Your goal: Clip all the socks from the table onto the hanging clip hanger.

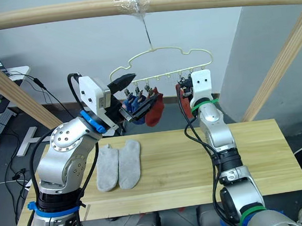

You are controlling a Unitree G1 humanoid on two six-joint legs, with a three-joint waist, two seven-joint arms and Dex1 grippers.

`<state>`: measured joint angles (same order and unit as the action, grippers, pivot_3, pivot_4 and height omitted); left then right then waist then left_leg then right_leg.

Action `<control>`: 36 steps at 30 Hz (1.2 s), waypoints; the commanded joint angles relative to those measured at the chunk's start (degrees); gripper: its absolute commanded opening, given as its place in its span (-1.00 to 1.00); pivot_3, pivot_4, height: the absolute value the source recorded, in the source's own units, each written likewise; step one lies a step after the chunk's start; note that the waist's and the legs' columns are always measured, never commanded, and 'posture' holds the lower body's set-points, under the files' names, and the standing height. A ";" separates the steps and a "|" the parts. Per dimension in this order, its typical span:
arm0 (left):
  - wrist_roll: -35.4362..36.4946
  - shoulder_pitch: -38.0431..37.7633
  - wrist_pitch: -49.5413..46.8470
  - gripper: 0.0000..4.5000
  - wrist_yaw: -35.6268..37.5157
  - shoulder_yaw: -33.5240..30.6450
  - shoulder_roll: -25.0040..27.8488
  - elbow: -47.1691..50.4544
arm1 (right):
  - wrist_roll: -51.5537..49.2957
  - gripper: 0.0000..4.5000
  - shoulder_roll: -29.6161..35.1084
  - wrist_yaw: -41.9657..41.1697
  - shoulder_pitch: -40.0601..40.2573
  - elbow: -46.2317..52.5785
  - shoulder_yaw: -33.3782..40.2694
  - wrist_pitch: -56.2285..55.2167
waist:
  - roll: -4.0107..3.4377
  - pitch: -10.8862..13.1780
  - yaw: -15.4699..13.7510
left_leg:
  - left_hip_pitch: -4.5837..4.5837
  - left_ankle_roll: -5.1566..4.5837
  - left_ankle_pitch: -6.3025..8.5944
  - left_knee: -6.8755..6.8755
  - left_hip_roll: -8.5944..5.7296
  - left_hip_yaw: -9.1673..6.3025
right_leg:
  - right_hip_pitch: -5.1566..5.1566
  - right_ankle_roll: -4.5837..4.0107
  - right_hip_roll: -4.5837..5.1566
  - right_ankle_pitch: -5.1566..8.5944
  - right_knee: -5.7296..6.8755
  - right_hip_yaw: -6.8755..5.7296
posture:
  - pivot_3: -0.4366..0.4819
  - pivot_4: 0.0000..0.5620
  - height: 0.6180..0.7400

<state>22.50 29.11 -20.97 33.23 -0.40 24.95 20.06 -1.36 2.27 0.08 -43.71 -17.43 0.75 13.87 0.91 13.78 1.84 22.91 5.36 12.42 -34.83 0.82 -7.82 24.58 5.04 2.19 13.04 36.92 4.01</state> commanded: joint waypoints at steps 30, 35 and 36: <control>1.22 1.20 -0.72 1.00 -0.54 -1.03 -0.43 3.21 | -2.06 -0.26 -2.23 -2.28 -3.60 0.70 0.29 -3.39 | -0.02 0.02 0.00 | 0.00 0.00 0.00 0.01 0.00 0.00 | 0.01 -0.01 0.00 0.00 0.01 0.00 | 0.22 -0.16 1.00; 1.18 1.09 -0.88 1.00 -0.59 -1.01 -0.50 3.46 | -1.70 -0.51 -1.95 -2.30 -3.30 0.65 0.25 -3.37 | -0.02 0.02 0.00 | 0.00 0.00 0.00 0.01 0.00 0.00 | 0.01 -0.01 0.00 0.00 0.00 0.00 | 0.22 -0.16 1.00; 1.22 0.99 -0.98 1.00 -0.64 -0.98 -0.52 3.63 | -1.46 -0.66 -1.68 -2.26 -3.15 0.81 0.21 -3.30 | -0.02 0.02 0.00 | 0.00 0.00 0.00 0.00 0.00 0.00 | 0.01 -0.01 0.00 0.00 0.00 0.00 | 0.22 -0.17 1.00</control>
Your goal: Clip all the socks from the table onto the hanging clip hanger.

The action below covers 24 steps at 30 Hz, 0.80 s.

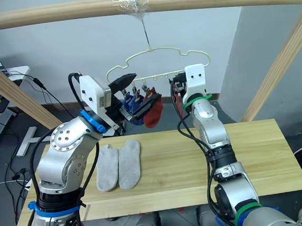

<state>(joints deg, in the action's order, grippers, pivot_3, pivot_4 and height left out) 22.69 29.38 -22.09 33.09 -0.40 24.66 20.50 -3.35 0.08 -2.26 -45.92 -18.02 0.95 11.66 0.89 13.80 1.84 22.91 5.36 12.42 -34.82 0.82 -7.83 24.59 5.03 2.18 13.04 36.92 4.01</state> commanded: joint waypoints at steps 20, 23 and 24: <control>-11.67 -21.44 0.96 1.00 -13.36 2.32 -5.99 -14.40 | -4.52 -0.99 10.71 -10.26 3.58 18.20 0.15 21.60 | -0.02 -0.01 0.04 | -0.09 -0.01 0.00 -0.01 -0.01 0.02 | -0.05 -0.14 0.01 0.09 0.02 0.03 | 0.09 -0.17 1.00; -14.09 -21.20 1.09 1.00 -16.19 2.43 -7.50 -21.45 | -5.03 -0.99 11.51 -10.49 4.47 20.76 0.48 24.47 | 0.04 0.03 -0.15 | -0.02 -0.01 0.00 -0.04 -0.01 -0.03 | -0.04 -0.28 0.01 0.18 0.03 -0.02 | 0.09 -0.16 1.00; -14.99 -20.70 1.76 1.00 -16.92 2.59 -7.91 -22.56 | -5.09 -0.99 11.68 -10.49 4.62 21.19 0.46 24.95 | 0.05 0.03 -0.24 | 0.00 0.00 0.00 -0.06 -0.01 -0.05 | -0.03 -0.27 0.02 0.17 0.01 -0.03 | 0.09 -0.16 1.00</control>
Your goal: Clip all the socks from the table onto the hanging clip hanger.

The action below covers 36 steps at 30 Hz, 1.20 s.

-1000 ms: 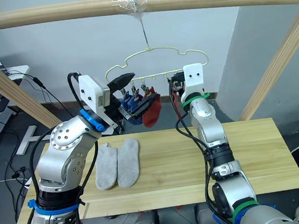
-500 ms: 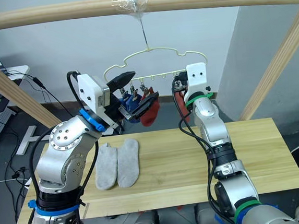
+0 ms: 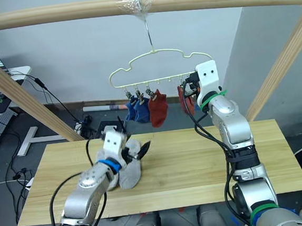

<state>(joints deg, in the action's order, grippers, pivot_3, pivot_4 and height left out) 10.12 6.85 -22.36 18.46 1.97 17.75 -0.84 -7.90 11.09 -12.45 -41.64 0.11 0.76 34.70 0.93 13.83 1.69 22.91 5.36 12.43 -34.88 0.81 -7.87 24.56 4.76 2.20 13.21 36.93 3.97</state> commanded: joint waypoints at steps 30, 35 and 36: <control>-1.78 4.99 -5.82 -0.65 2.80 0.92 -8.23 -9.96 | -4.48 -1.00 1.09 1.80 -0.43 5.18 6.98 11.97 | 0.01 0.01 -0.02 | -0.13 0.02 0.00 0.00 -0.04 -0.01 | -0.19 0.25 0.07 -0.14 -0.06 -0.04 | 0.01 -0.11 1.00; 0.48 4.48 -8.33 -0.98 6.07 3.71 -10.61 -4.49 | -9.06 -1.00 1.68 3.66 -4.66 4.35 13.43 20.79 | 0.01 0.04 -0.02 | -0.08 0.01 0.00 0.01 -0.04 -0.02 | -0.16 0.26 0.07 -0.14 -0.07 -0.04 | -0.01 -0.10 1.00; 1.00 4.59 -8.45 -0.98 6.36 4.04 -11.15 -3.64 | -10.45 -1.00 1.31 4.79 -5.81 4.14 15.60 23.67 | 0.02 0.08 -0.05 | -0.06 0.01 0.00 0.01 -0.04 -0.04 | -0.16 0.25 0.07 -0.13 -0.07 -0.05 | -0.01 -0.10 1.00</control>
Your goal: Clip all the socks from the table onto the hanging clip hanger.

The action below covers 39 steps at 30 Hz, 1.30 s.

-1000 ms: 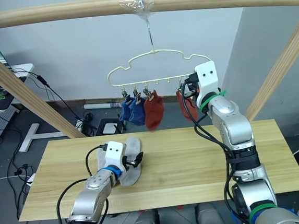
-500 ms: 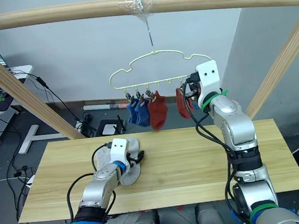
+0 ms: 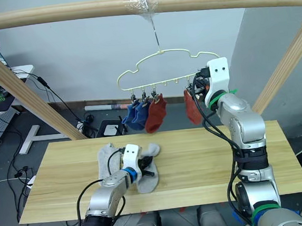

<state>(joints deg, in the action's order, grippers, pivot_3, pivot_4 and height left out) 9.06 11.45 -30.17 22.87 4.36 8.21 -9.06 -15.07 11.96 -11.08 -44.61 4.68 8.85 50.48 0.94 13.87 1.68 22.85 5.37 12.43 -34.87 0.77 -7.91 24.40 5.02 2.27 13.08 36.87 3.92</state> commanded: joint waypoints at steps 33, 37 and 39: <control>8.04 14.43 5.81 -0.98 3.57 7.25 -13.75 12.57 | -7.44 -1.00 -9.43 16.68 -17.39 1.94 30.75 41.15 | 0.00 0.06 0.02 | 0.13 -0.10 0.05 0.02 -0.07 -0.12 | 0.00 -0.22 0.06 0.14 -0.10 -0.18 | -0.07 -0.15 1.00; 7.64 13.67 4.93 -0.98 4.60 8.43 -12.98 12.06 | -6.88 -1.00 -9.68 16.44 -17.78 2.05 30.96 41.35 | 0.00 0.06 0.04 | 0.13 -0.10 0.05 0.02 -0.07 -0.12 | 0.00 -0.24 0.06 0.15 -0.11 -0.18 | -0.07 -0.15 1.00; 7.41 13.88 5.96 -0.98 3.98 7.81 -13.34 12.07 | -6.84 -1.00 -9.63 16.27 -17.73 2.14 30.81 41.49 | 0.00 0.06 0.04 | 0.13 -0.10 0.06 0.02 -0.07 -0.12 | 0.00 -0.24 0.06 0.15 -0.11 -0.19 | -0.07 -0.15 1.00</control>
<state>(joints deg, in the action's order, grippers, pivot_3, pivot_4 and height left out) 16.09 25.04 -25.74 26.88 11.92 -4.50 1.85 -23.76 1.74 4.05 -62.40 5.85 38.25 91.28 0.94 13.93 1.71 22.98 5.28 12.49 -34.85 0.70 -8.03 24.40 4.77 2.33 13.23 36.75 3.74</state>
